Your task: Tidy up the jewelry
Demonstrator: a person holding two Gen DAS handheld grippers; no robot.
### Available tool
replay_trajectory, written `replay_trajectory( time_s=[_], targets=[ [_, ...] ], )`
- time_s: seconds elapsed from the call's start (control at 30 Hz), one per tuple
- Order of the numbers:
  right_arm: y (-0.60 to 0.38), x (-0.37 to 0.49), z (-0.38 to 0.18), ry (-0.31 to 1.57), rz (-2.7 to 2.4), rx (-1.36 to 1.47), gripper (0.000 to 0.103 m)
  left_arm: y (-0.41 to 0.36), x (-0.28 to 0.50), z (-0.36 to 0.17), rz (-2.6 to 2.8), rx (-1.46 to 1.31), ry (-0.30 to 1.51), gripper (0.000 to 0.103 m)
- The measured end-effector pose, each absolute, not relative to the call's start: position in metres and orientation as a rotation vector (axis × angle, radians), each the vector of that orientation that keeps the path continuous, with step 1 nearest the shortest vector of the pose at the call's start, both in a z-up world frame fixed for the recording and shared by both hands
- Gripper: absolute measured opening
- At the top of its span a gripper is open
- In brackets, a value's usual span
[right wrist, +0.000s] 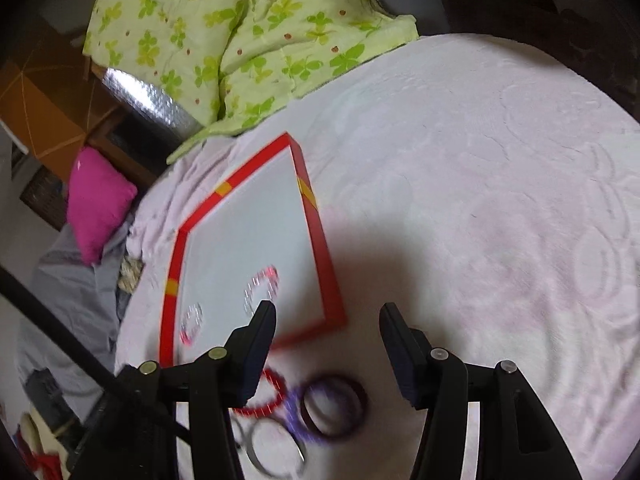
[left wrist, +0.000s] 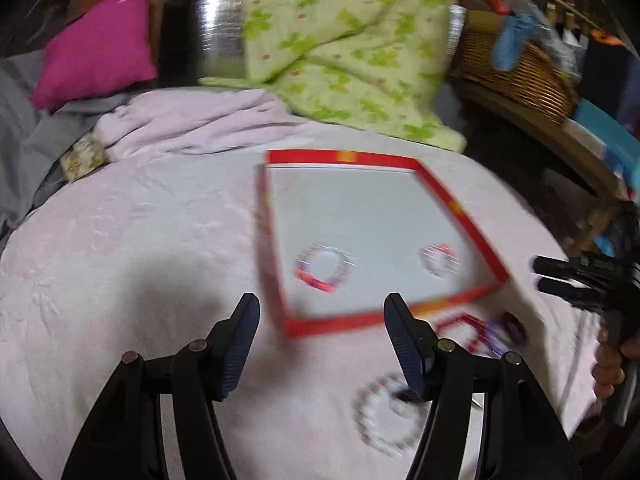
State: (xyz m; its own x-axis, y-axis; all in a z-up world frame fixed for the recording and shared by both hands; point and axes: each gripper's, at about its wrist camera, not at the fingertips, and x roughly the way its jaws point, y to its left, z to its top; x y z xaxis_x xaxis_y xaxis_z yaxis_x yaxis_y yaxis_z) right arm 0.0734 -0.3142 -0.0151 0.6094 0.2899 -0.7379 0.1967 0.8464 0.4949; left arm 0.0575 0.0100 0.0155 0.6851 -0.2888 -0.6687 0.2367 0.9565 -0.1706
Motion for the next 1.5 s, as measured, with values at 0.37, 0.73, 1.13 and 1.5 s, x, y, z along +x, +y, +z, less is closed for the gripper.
replay_trajectory(
  time_s=[0.37, 0.73, 1.13, 1.5],
  targets=[
    [-0.322, 0.035, -0.032, 1.016, 0.106, 0.668, 0.058, -0.081, 0.018, -0.016, -0.507, 0.192, 0.831, 0.059],
    [-0.305, 0.058, -0.056, 1.116, 0.093, 0.583, 0.031, -0.089, 0.036, -0.038, -0.520, 0.193, 0.925, 0.009],
    [-0.296, 0.052, -0.030, 0.997, 0.203, 0.609, 0.007, -0.031, 0.032, 0.000, -0.503, 0.048, 0.835, 0.007],
    [-0.272, 0.054, -0.018, 0.946, 0.236, 0.618, 0.007, 0.016, 0.041, 0.013, -0.549, -0.106, 0.808, 0.007]
  ],
)
